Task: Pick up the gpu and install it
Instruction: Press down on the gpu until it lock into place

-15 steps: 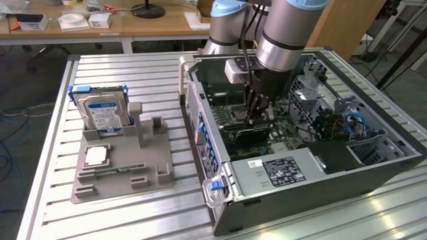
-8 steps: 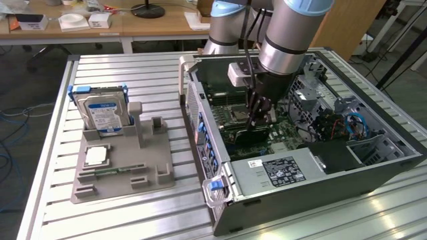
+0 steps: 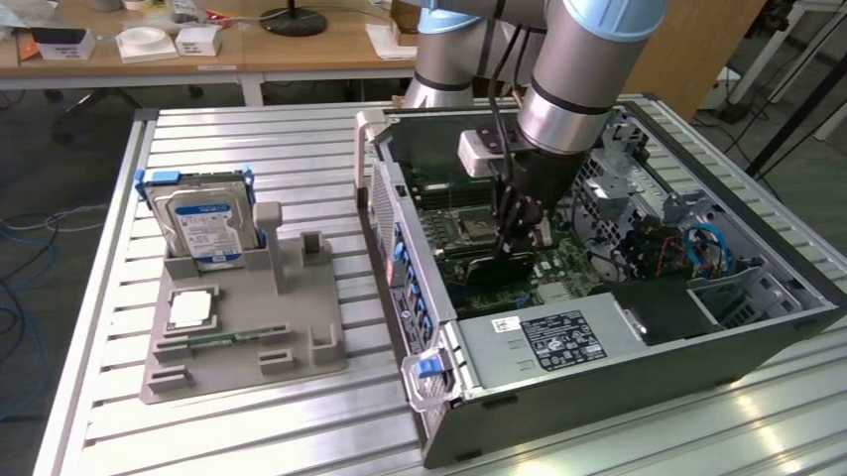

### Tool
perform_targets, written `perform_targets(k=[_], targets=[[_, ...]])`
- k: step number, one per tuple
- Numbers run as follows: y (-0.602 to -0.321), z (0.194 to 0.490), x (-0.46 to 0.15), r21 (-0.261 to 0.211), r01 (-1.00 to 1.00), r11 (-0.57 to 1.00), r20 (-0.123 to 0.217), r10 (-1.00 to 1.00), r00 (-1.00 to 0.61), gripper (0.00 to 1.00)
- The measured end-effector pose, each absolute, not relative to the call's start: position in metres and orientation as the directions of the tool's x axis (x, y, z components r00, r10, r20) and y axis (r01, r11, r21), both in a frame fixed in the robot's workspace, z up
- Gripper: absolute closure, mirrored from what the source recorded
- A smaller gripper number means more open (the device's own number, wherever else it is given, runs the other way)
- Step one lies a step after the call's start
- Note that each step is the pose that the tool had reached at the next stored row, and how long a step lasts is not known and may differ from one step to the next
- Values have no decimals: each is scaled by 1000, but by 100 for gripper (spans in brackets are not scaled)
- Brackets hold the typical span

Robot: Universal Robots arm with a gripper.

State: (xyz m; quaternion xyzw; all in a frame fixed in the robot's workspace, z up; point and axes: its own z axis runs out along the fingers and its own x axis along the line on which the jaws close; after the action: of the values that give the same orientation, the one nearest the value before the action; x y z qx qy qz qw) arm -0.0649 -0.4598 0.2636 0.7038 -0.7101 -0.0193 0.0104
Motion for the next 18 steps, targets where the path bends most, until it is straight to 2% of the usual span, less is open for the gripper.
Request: perform_targets(k=[13,18], targets=[[-458,258,-65,43,-999,9,0,-1000,-9,89],[-458,274,-65,44,-999,9,-2,-1000,-9,89]])
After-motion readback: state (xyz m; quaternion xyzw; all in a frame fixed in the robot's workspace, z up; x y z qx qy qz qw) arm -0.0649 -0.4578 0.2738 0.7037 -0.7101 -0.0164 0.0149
